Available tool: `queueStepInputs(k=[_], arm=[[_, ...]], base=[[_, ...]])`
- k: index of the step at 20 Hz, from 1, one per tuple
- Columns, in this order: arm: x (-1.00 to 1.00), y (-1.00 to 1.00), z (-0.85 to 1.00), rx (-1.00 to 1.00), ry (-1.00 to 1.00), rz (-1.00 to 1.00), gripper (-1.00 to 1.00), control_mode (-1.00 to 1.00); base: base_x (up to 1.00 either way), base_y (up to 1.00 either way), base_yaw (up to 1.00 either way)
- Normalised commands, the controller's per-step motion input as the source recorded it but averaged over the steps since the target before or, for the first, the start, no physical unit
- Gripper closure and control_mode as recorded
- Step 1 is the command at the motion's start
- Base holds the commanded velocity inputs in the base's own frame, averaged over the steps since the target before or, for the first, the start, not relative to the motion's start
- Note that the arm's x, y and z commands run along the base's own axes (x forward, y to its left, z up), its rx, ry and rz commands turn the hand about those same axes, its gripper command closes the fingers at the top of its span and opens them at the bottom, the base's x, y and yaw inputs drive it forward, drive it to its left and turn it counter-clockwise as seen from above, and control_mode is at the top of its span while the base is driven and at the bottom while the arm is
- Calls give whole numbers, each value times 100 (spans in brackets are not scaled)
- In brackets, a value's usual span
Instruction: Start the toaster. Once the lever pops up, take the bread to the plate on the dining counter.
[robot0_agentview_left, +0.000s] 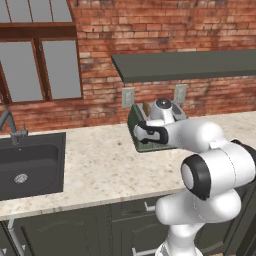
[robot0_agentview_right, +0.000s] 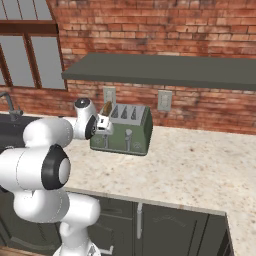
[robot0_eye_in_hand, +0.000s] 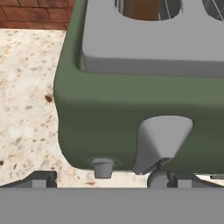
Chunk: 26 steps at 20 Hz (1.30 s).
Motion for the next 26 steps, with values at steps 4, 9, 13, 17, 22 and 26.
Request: queueStepInputs(k=[4,9,13,17,22,26], arm=[[3,10,-3,0,1,0,-100,-100],[0,1,-2,0,3,0,-100,-100],[0,0,-1,0,3,0,-100,-100],[0,0,-5,0,1,0,-100,-100],[0,0,-9,0,0,0,-100,-100],[0,0,-10,0,0,0,-100,-100]], base=[[0,0,0],[0,0,0],[0,0,0],[0,0,0],[0,0,0],[0,0,0]])
